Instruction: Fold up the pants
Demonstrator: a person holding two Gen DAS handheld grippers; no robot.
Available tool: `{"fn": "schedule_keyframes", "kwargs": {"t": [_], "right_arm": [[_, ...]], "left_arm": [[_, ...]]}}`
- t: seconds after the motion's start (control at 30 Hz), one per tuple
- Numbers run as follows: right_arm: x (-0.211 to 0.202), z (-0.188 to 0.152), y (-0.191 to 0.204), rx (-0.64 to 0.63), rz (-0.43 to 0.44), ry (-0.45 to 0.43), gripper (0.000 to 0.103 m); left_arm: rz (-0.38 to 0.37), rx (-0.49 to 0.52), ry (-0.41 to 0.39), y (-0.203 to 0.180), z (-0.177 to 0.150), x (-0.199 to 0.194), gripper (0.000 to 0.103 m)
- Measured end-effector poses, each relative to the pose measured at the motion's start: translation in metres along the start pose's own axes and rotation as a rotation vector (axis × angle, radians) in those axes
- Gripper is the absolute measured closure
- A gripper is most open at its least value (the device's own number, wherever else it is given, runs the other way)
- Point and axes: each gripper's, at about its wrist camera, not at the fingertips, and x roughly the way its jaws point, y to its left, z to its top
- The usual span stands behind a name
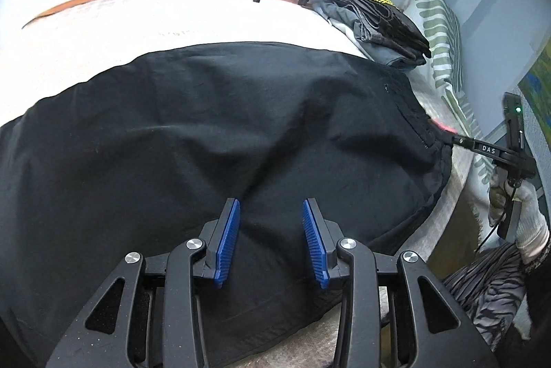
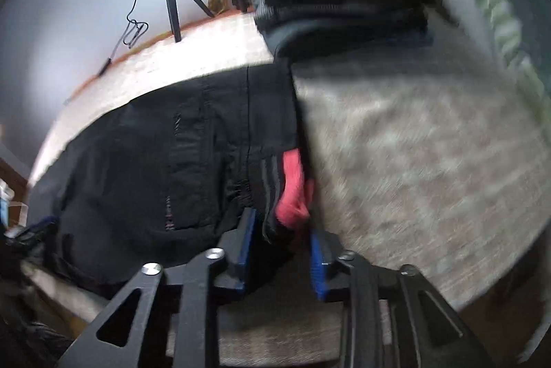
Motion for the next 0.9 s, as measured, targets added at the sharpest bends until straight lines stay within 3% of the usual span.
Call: {"fn": "schedule_keyframes", "kwargs": {"t": [0.07, 0.1, 0.17, 0.23, 0.33, 0.37, 0.53, 0.73, 0.77, 0.83, 0.87, 0.9], "right_arm": [[-0.017, 0.011, 0.013, -0.078, -0.032, -0.077, 0.061], [-0.023, 0.017, 0.020, -0.112, -0.003, -0.107, 0.052], [-0.028, 0.031, 0.037, -0.175, 0.088, -0.138, 0.043], [-0.027, 0.047, 0.059, -0.241, 0.185, -0.159, 0.042], [-0.015, 0.069, 0.097, -0.335, 0.297, -0.165, 0.031], [-0.007, 0.078, 0.113, -0.377, 0.349, -0.152, 0.027], [0.046, 0.117, 0.159, -0.442, 0.488, -0.014, 0.027], [0.112, 0.141, 0.191, -0.485, 0.535, 0.145, 0.027], [0.119, 0.142, 0.194, -0.482, 0.543, 0.157, 0.032], [0.124, 0.136, 0.197, -0.492, 0.559, 0.177, 0.052], [0.123, 0.132, 0.200, -0.513, 0.555, 0.180, 0.068], [0.122, 0.129, 0.204, -0.534, 0.549, 0.174, 0.075]], "left_arm": [[-0.001, -0.020, -0.012, 0.002, 0.006, -0.003, 0.067], [-0.006, -0.025, -0.022, 0.002, 0.010, -0.005, 0.067], [-0.004, -0.022, -0.047, 0.002, 0.019, -0.009, 0.067], [0.009, -0.026, -0.078, 0.004, 0.031, -0.013, 0.066], [-0.003, -0.065, -0.107, 0.012, 0.043, -0.015, 0.066], [0.000, -0.071, -0.111, 0.014, 0.046, -0.014, 0.066], [0.000, -0.099, -0.106, 0.028, 0.057, -0.003, 0.066], [0.004, -0.145, -0.106, 0.049, 0.065, 0.001, 0.066], [0.007, -0.151, -0.110, 0.052, 0.066, 0.001, 0.066], [0.008, -0.163, -0.117, 0.058, 0.068, -0.001, 0.066], [0.009, -0.171, -0.122, 0.061, 0.070, -0.002, 0.066], [0.009, -0.176, -0.125, 0.063, 0.071, -0.002, 0.066]]}}
